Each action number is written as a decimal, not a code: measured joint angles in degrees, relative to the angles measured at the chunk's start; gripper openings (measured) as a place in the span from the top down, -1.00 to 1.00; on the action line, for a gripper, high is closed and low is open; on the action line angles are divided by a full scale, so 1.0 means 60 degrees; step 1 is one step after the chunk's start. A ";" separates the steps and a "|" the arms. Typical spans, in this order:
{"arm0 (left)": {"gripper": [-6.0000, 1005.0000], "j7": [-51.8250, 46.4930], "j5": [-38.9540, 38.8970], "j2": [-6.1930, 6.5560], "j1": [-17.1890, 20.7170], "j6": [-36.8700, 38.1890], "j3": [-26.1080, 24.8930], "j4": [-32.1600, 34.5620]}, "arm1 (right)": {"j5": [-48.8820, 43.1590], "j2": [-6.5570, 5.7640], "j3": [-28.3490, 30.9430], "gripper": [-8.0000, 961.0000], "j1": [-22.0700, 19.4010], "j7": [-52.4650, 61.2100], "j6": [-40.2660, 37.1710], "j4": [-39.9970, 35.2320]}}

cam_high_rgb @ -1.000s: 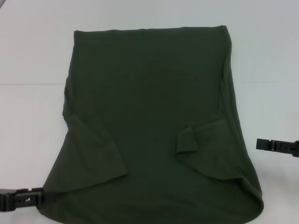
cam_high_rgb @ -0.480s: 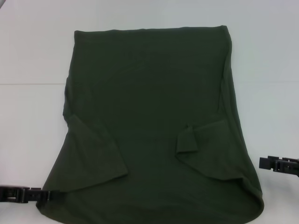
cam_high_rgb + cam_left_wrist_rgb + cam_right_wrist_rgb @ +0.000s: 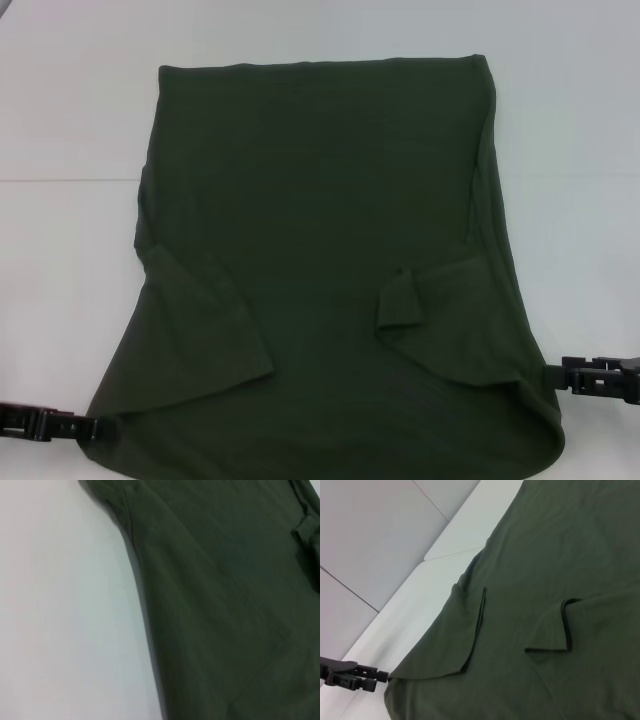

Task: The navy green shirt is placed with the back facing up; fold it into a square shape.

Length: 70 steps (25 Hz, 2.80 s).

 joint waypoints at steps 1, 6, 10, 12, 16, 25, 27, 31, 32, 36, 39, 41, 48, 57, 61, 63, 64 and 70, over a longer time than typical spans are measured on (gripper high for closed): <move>-0.68 -0.0012 0.0007 0.0001 -0.0019 -0.0022 0.0003 -0.0003 | -0.0002 0.0001 0.0000 -0.48 0.0017 -0.0003 0.0001 0.0005; -0.68 0.0038 0.0054 -0.0011 -0.0038 -0.0262 0.0105 -0.0009 | -0.0009 0.0012 -0.0016 -0.48 0.0082 -0.0006 0.0005 0.0011; -0.68 0.0019 0.0102 -0.0050 -0.0058 -0.0366 0.0289 -0.0042 | -0.0010 0.0023 -0.0094 -0.48 0.0104 -0.0006 0.0005 0.0013; -0.68 0.0024 0.0108 -0.0073 -0.0089 -0.0371 0.0335 -0.0103 | -0.0010 0.0031 -0.0102 -0.48 0.0107 -0.0007 0.0005 0.0013; -0.67 0.0029 0.0110 -0.0107 -0.0105 -0.0458 0.0405 -0.0139 | -0.0010 0.0039 -0.0102 -0.48 0.0107 -0.0006 -0.0036 0.0012; -0.66 -0.0001 0.0115 -0.0175 -0.0130 -0.0435 0.0655 -0.0137 | -0.0010 0.0041 -0.0100 -0.48 0.0143 -0.0007 -0.0044 0.0012; -0.65 -0.0003 0.0078 -0.0206 -0.0137 -0.0379 0.0729 -0.0138 | -0.0010 0.0043 -0.0099 -0.48 0.0158 -0.0006 -0.0044 0.0012; -0.65 -0.0005 0.0060 -0.0239 -0.0221 -0.0182 0.0759 -0.0232 | -0.0010 0.0048 -0.0099 -0.48 0.0168 -0.0007 -0.0036 0.0012; -0.65 -0.0004 0.0059 -0.0239 -0.0248 -0.0161 0.0749 -0.0257 | -0.0010 0.0048 -0.0099 -0.48 0.0174 -0.0007 -0.0032 0.0012; -0.64 -0.0005 0.0042 -0.0239 -0.0330 -0.0140 0.0735 -0.0280 | -0.0009 0.0060 -0.0100 -0.48 0.0215 -0.0007 -0.0002 0.0012; -0.63 -0.0004 0.0038 -0.0237 -0.0370 -0.0130 0.0710 -0.0280 | -0.0010 0.0067 -0.0099 -0.48 0.0245 -0.0006 0.0004 0.0012; -0.63 -0.0004 0.0037 -0.0235 -0.0391 -0.0129 0.0739 -0.0280 | -0.0009 0.0067 -0.0099 -0.48 0.0253 -0.0006 0.0005 0.0012; -0.43 -0.0014 0.0078 -0.0232 -0.0419 -0.0217 0.0805 -0.0200 | -0.0009 0.0064 -0.0100 -0.48 0.0252 -0.0007 0.0005 0.0012; 0.12 0.0036 0.0001 -0.0214 -0.0419 -0.0333 0.0762 -0.0190 | -0.0009 0.0078 -0.0099 -0.48 0.0275 -0.0007 0.0003 0.0012; 0.30 0.0157 -0.0073 -0.0176 -0.0374 -0.0322 0.0684 -0.0214 | -0.0010 0.0079 -0.0099 -0.48 0.0293 -0.0002 0.0003 0.0012; 0.48 0.0178 -0.0049 -0.0176 -0.0357 -0.0287 0.0703 -0.0206 | -0.0009 0.0080 -0.0101 -0.48 0.0308 0.0028 0.0003 0.0011; 0.61 0.0178 -0.0044 -0.0177 -0.0356 -0.0282 0.0706 -0.0206 | -0.0012 0.0072 -0.0121 -0.48 0.0318 0.0071 -0.0004 0.0012; 0.95 0.0146 -0.0068 -0.0171 -0.0352 -0.0228 0.0682 -0.0242 | -0.0543 -0.0194 -0.0821 -0.47 0.0708 0.1755 -0.0418 -0.0552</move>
